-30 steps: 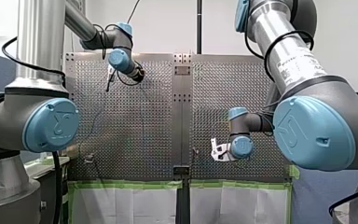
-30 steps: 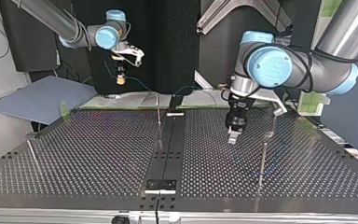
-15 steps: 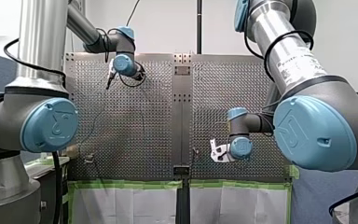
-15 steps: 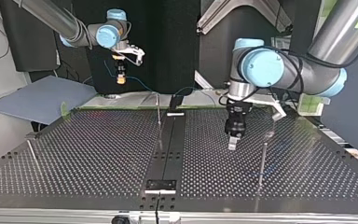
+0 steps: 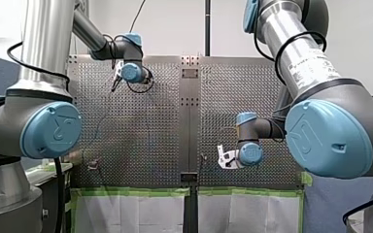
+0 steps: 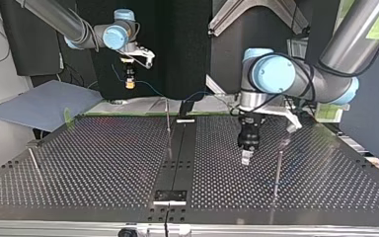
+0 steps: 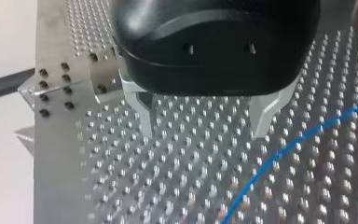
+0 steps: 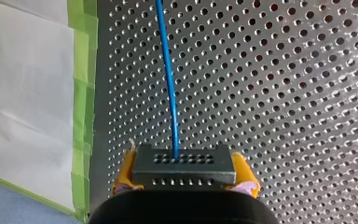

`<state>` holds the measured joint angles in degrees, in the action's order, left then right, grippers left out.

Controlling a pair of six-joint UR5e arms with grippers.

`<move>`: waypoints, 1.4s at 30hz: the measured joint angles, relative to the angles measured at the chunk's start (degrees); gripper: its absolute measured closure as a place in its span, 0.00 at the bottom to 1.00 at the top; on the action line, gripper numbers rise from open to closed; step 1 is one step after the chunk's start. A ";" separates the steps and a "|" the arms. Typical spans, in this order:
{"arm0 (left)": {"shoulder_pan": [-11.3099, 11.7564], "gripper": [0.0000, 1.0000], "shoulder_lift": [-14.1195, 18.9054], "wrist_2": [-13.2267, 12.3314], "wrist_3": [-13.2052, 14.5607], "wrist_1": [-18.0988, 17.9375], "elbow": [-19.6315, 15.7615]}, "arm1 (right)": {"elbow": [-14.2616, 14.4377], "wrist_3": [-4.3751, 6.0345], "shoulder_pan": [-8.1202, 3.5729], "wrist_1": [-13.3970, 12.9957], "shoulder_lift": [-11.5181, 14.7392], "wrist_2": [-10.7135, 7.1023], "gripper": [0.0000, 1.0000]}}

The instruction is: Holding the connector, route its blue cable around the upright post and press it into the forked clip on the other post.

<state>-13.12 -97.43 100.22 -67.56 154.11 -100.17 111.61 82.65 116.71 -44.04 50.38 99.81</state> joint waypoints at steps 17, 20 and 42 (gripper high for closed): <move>0.97 0.01 -3.55 3.21 8.47 -8.47 1.08 | 0.50 -0.19 0.41 -1.13 0.03 -1.48 1.00; 1.21 0.01 -4.40 3.77 9.83 -9.57 1.48 | 0.50 -0.19 0.42 -1.25 0.03 -1.59 1.00; 1.80 0.01 -8.49 7.48 11.79 -8.95 5.56 | 0.51 -0.18 0.43 -1.57 0.00 -1.80 1.00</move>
<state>-11.32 -105.92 107.71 -55.77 145.16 -94.60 112.11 82.47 117.14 -45.61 50.38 98.02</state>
